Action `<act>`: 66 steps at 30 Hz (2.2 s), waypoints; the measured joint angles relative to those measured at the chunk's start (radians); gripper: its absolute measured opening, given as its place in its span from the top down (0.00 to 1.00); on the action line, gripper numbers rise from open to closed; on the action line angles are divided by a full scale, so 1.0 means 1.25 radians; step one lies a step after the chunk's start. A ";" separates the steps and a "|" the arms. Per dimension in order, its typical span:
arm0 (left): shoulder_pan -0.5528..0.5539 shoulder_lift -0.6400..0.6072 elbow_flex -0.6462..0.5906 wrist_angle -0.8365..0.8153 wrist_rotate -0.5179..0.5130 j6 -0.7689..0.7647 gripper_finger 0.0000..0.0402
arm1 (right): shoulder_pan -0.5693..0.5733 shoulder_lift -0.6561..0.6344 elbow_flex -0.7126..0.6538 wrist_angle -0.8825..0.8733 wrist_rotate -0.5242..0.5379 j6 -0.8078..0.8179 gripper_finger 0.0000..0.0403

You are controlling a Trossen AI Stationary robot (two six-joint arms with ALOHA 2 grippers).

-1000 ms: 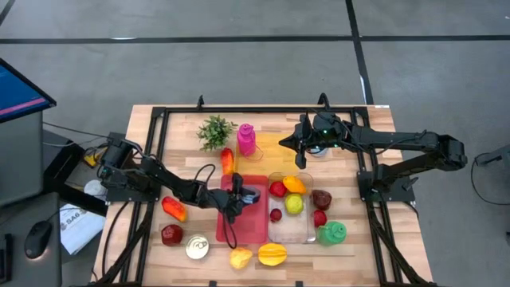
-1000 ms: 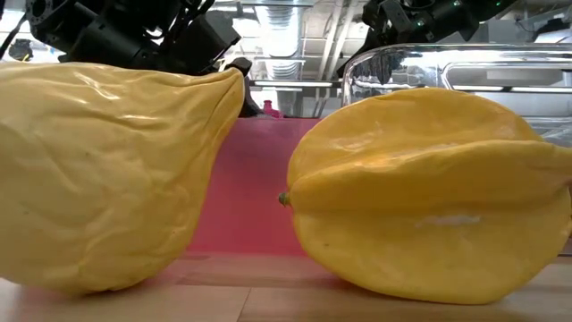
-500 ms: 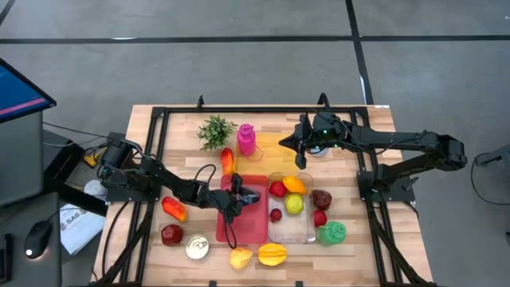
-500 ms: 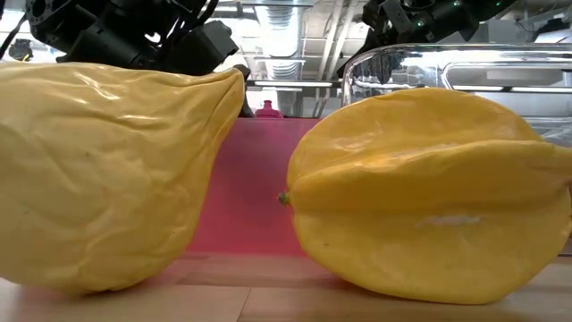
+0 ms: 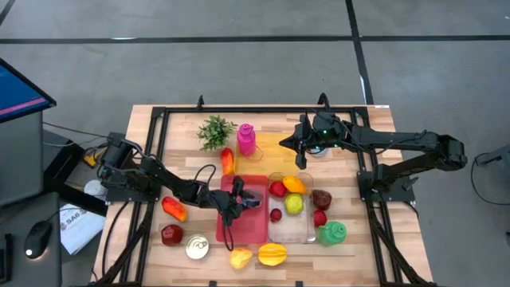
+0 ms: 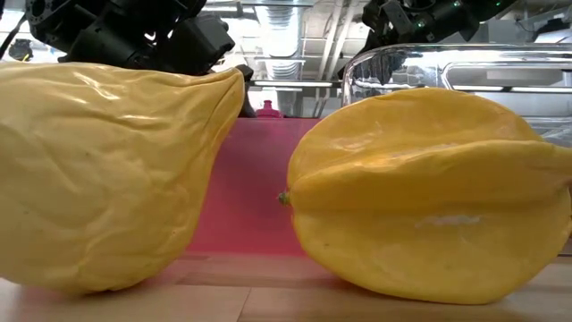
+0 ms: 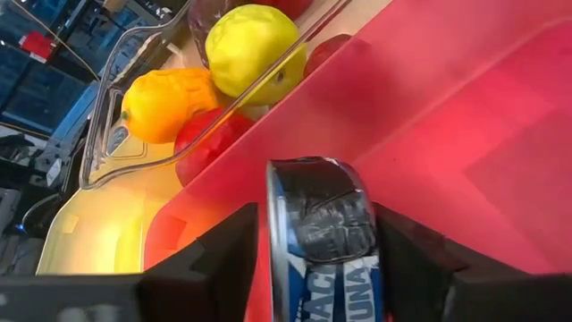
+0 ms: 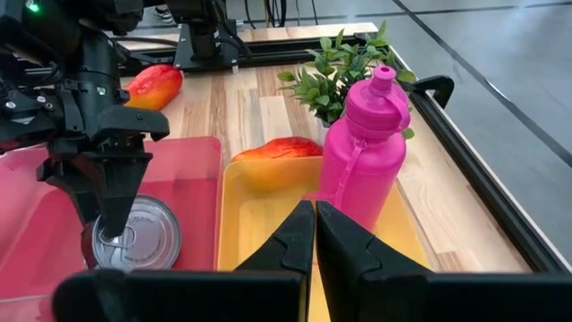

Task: Pick & Place Food Item
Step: Put the blue tuna can into the red bin, then put the bottom mango on the left into the transparent bin

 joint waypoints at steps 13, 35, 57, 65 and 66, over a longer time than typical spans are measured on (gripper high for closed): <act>-0.001 -0.011 -0.001 -0.101 0.001 0.002 0.28 | -0.001 0.000 0.000 -0.049 0.000 0.000 0.97; 0.066 -0.433 -0.030 -0.126 -0.002 -0.464 0.30 | 0.001 0.000 0.000 -0.078 0.000 -0.082 0.97; 0.192 -0.718 -0.124 -0.414 -0.072 -0.672 0.45 | 0.001 0.000 0.000 -0.175 0.000 0.036 0.97; 0.175 -0.811 -0.125 -0.706 0.060 -0.757 0.49 | 0.001 0.000 0.000 -0.175 0.000 0.024 0.97; 0.175 -0.816 -0.125 -0.731 0.079 -0.748 0.49 | 0.001 0.000 0.000 -0.175 0.000 0.023 0.97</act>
